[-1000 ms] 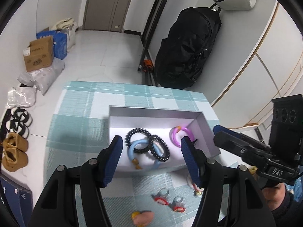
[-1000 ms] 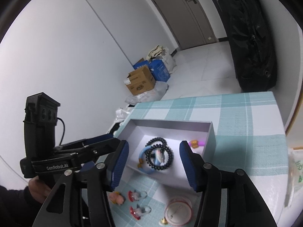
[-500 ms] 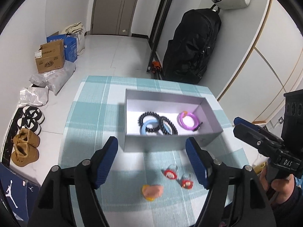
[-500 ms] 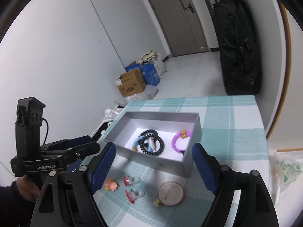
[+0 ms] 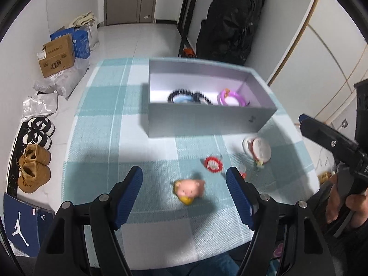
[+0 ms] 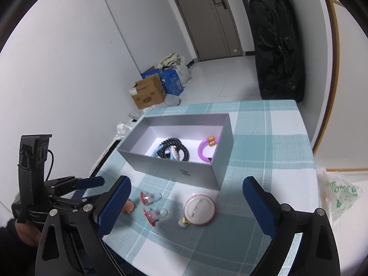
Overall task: Organize jewelry
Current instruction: 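Move the left tool to the pink pig figurine and grasp it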
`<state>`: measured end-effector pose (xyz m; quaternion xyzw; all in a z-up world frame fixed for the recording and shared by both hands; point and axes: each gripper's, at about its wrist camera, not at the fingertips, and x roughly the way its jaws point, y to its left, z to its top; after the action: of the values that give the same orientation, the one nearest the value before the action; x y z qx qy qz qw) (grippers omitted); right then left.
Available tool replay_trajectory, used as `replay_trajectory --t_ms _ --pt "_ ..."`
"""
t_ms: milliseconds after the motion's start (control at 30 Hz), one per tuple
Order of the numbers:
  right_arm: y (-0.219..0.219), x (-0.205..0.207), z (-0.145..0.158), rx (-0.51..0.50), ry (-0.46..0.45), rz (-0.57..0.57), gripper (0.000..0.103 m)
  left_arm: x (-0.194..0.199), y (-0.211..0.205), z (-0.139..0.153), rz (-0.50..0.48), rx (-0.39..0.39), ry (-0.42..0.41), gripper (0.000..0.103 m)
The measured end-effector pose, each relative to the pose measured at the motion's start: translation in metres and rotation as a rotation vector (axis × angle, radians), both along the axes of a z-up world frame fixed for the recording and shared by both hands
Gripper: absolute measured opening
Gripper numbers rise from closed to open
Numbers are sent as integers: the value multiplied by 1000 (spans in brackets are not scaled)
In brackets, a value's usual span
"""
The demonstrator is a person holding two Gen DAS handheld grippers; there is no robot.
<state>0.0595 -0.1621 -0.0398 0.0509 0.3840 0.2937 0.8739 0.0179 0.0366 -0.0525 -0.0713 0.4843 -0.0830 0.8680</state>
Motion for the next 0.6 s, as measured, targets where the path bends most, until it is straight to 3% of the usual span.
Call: replay_trajectory --t_ms 167,600 --pt "2 -3 -8 -34 24 10 101 -1 -3 -15 -11 20 54 71" --pt "-5 -8 -15 -82 52 -10 101 -1 -8 -21 -5 64 59 71"
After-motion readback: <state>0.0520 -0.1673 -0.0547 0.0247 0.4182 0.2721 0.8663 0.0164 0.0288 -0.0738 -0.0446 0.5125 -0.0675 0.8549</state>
